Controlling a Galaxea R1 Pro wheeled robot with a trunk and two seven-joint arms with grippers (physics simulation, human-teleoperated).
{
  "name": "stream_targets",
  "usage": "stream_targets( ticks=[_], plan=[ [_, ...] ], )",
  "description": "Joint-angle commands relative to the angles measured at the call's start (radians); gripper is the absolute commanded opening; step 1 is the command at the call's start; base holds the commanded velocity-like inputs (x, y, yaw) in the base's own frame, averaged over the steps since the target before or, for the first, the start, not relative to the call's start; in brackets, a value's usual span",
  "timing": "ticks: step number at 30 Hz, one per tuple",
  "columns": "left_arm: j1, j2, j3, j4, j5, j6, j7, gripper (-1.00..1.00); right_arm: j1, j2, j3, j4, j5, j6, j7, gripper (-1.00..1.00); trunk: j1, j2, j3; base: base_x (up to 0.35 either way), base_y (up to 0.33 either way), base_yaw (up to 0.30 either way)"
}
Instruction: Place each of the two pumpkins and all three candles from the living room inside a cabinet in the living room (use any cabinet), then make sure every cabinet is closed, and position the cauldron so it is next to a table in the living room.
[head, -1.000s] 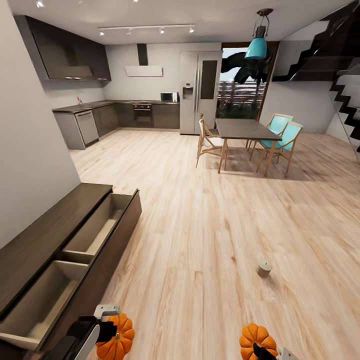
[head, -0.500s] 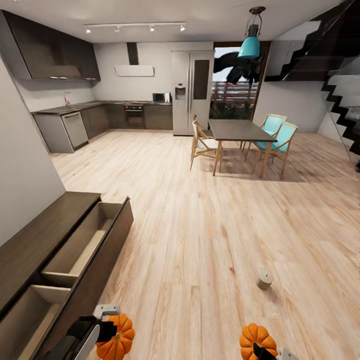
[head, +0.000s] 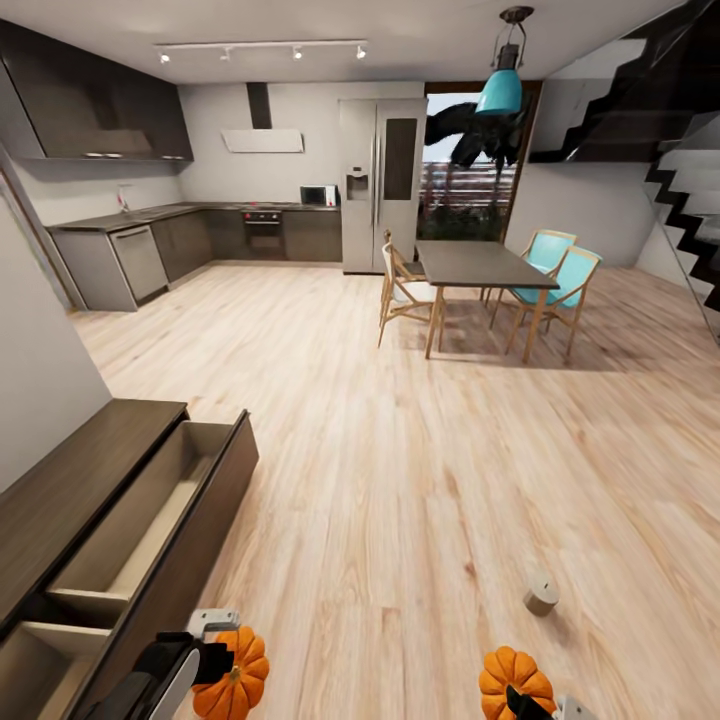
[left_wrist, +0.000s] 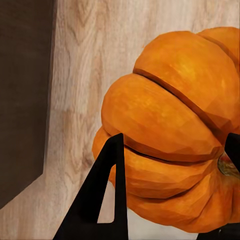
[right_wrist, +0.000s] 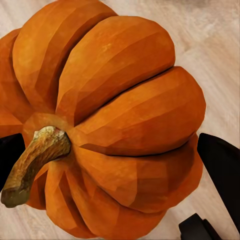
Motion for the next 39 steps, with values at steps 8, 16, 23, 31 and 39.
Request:
stream_targets(
  ticks=[8,16,23,31,39],
  plan=[
    [0.000,0.000,0.000,0.000,0.000,0.000,0.000,-1.00,0.000,0.001,0.000,0.000,0.001,0.000,0.001,-1.00,0.000,0.000,0.000,0.333,0.000,0.000],
    [0.000,0.000,0.000,0.000,0.000,0.000,0.000,-1.00,0.000,0.001,-0.001,0.000,0.001,0.000,0.000,-1.00,0.000,0.000,0.000,0.333,0.000,0.000],
    [0.000,0.000,0.000,0.000,0.000,0.000,0.000,-1.00,0.000,0.001,0.000,0.000,0.001,0.000,0.000,-1.00,0.000,0.000,0.000,0.333,-0.053,0.000],
    [0.000,0.000,-0.036,0.000,0.000,-0.001,0.001,-1.00,0.000,0.001,-0.001,0.000,0.001,0.000,0.000,-1.00,0.000,0.000,0.000,0.333,-0.119,0.004],
    [0.000,0.000,-0.041,0.000,0.000,-0.002,0.001,-1.00,0.000,0.001,0.000,0.000,0.001,0.001,-0.001,-1.00,0.000,0.000,0.000,0.333,-0.122,0.114]
  ],
)
